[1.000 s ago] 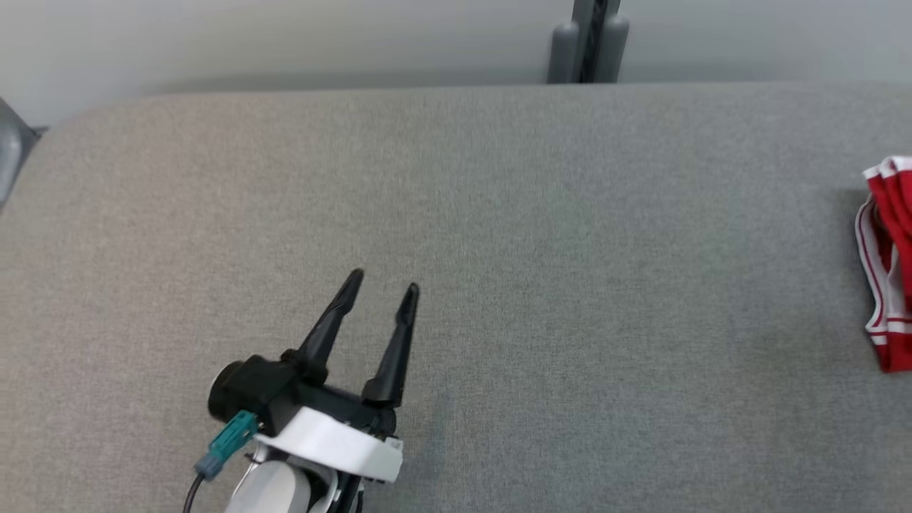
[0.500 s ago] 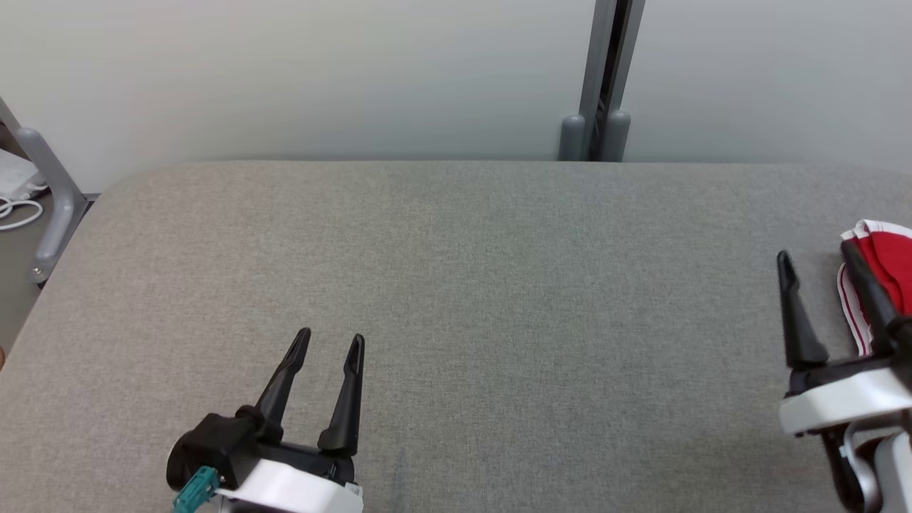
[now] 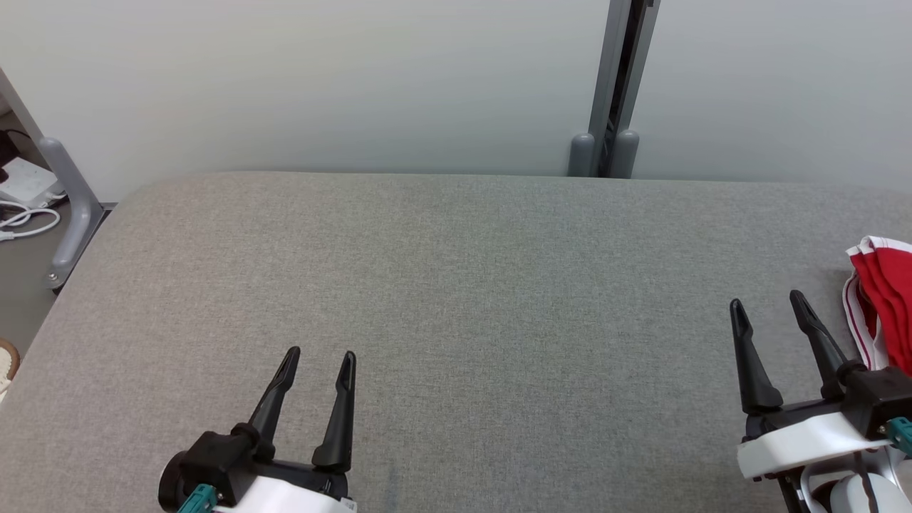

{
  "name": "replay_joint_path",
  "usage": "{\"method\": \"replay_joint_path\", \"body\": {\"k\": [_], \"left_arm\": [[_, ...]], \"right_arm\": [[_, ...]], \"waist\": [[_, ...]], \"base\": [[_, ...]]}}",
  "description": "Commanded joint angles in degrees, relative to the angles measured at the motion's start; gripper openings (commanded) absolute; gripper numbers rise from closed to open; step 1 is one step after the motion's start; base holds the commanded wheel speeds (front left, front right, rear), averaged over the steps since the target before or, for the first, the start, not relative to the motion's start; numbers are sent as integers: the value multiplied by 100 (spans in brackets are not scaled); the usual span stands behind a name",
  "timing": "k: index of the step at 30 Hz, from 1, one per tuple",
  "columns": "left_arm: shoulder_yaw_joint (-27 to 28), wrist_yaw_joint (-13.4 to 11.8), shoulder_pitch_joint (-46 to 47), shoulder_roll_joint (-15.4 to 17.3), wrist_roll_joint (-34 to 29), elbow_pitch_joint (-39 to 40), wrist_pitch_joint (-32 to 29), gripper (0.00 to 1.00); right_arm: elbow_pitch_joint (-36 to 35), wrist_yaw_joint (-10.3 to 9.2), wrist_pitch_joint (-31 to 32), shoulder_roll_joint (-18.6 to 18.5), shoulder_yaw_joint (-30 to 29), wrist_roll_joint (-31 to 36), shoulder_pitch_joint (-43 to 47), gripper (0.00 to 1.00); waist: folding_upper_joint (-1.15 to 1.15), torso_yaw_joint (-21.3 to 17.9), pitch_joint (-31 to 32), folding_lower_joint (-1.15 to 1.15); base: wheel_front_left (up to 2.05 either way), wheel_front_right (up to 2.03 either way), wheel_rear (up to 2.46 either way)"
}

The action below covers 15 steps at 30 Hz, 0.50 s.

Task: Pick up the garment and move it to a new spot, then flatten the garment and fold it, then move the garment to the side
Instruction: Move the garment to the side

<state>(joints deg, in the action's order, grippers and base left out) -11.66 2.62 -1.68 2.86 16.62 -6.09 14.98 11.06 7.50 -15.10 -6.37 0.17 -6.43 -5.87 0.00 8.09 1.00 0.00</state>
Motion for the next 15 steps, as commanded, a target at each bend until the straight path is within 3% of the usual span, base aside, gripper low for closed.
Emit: {"method": "replay_joint_path", "body": {"k": [1, 15], "left_arm": [[30, -45, -14, 19, -27, 45, 11, 100], [111, -176, -30, 19, -31, 142, 11, 100]], "right_arm": [[-13, -3, -12, 8, 0, 14, 46, 100], [1, -3, -12, 76, 40, 44, 14, 100]], "waist": [[0, 1, -12, 0], [0, -20, -25, 0]], "base": [[0, 0, 0], [0, 0, 0]]}}
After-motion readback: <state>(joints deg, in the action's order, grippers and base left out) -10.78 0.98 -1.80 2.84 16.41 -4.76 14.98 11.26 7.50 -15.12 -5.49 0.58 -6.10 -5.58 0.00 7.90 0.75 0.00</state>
